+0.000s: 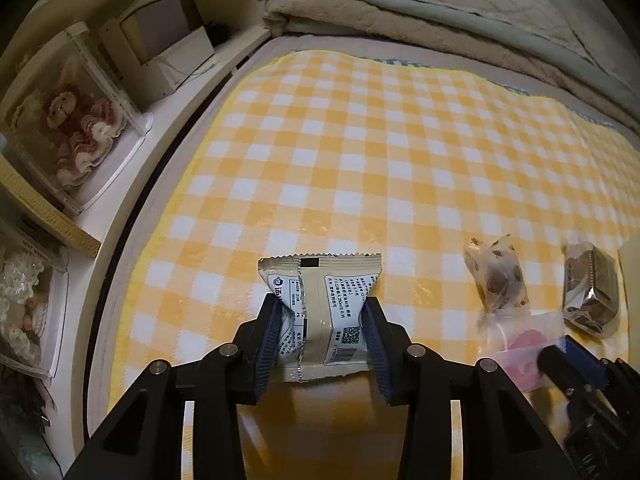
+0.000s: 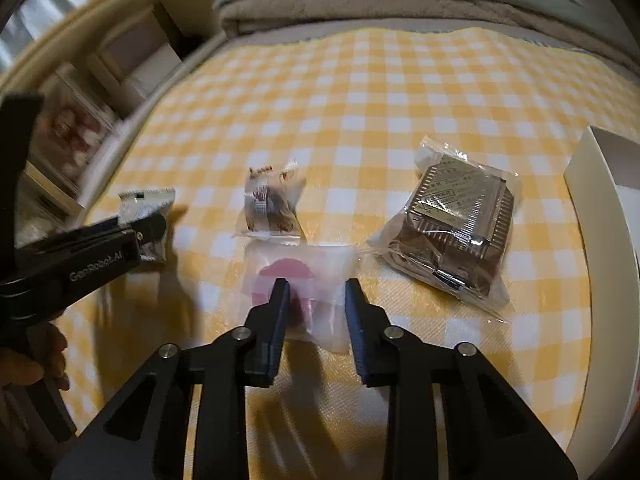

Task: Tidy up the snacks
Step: 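Grasp the silver-white wrapped packet with the left gripper while the right grasps the pink-disc packet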

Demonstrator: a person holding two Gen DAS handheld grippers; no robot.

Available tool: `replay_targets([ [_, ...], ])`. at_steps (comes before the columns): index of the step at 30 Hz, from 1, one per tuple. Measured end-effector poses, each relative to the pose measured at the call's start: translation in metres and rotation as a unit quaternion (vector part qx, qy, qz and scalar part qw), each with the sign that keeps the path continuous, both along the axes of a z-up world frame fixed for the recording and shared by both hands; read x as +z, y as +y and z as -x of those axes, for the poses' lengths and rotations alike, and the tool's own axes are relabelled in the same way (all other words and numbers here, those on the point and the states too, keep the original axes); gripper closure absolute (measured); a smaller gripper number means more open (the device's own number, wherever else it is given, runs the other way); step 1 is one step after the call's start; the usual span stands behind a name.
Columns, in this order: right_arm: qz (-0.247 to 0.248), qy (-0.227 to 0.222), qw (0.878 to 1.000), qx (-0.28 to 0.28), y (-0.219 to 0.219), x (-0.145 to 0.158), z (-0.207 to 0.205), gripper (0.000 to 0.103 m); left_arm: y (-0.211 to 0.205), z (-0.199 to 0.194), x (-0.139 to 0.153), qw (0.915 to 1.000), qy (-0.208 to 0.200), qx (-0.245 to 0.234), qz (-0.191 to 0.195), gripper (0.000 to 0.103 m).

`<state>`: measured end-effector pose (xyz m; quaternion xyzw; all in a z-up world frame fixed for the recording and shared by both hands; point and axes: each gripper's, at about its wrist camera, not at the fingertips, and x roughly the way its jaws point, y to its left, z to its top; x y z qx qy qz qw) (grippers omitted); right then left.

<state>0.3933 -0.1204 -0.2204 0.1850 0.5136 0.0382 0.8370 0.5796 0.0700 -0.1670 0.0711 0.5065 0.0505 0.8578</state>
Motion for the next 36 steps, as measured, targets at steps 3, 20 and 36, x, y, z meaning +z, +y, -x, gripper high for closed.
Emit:
replay_targets([
  [3, -0.016, -0.011, 1.000, 0.008, -0.008, 0.002, 0.006, 0.084, 0.006, 0.006, 0.006, 0.9999, -0.004, 0.008, 0.004, 0.062],
  [20, -0.063, -0.048, 0.996, 0.042, -0.008, 0.024, 0.006, 0.095, 0.021, 0.031, 0.031, 0.9985, -0.035, 0.030, 0.031, 0.062],
  [36, -0.117, 0.065, 0.990, 0.040, -0.006, 0.002, 0.006, 0.092, 0.039, 0.046, 0.039, 0.9970, -0.039, 0.052, 0.041, 0.062],
])
